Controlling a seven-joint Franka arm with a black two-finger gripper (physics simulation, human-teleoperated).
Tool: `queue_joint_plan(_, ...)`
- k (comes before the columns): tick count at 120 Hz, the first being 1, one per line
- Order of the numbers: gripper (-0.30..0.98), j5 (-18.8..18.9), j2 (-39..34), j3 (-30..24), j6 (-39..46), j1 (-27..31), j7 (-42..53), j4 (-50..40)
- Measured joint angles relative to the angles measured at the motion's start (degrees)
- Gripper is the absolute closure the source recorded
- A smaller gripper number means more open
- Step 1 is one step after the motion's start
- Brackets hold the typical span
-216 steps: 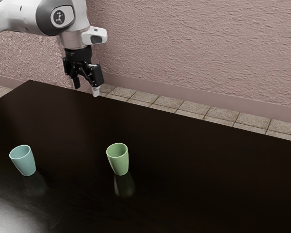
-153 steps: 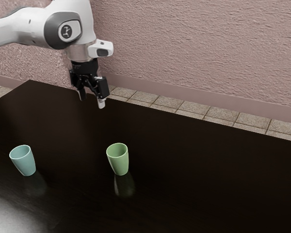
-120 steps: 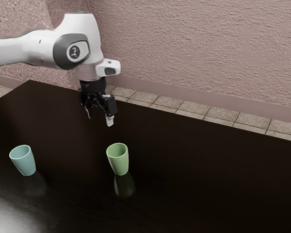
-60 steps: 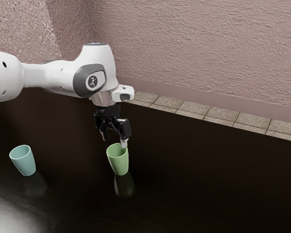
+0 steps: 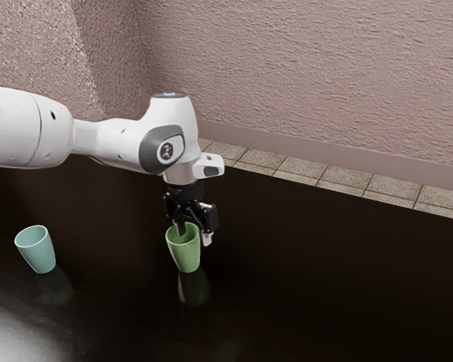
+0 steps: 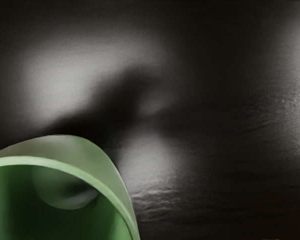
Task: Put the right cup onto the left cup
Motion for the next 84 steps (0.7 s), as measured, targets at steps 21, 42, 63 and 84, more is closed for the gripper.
queue_joint_plan(21,0.13,-0.1,1.7,0.0,0.9,0.2,-0.1,0.8)
queue_joint_plan(42,0.36,-0.2,2.3,0.0,1.6,0.4,-0.6,0.9)
queue_joint_plan(63,0.60,-1.1,2.4,0.2,1.8,0.7,-1.4,0.8)
queue_joint_plan(84,0.72,-1.3,2.5,0.3,2.0,0.8,-2.1,0.7)
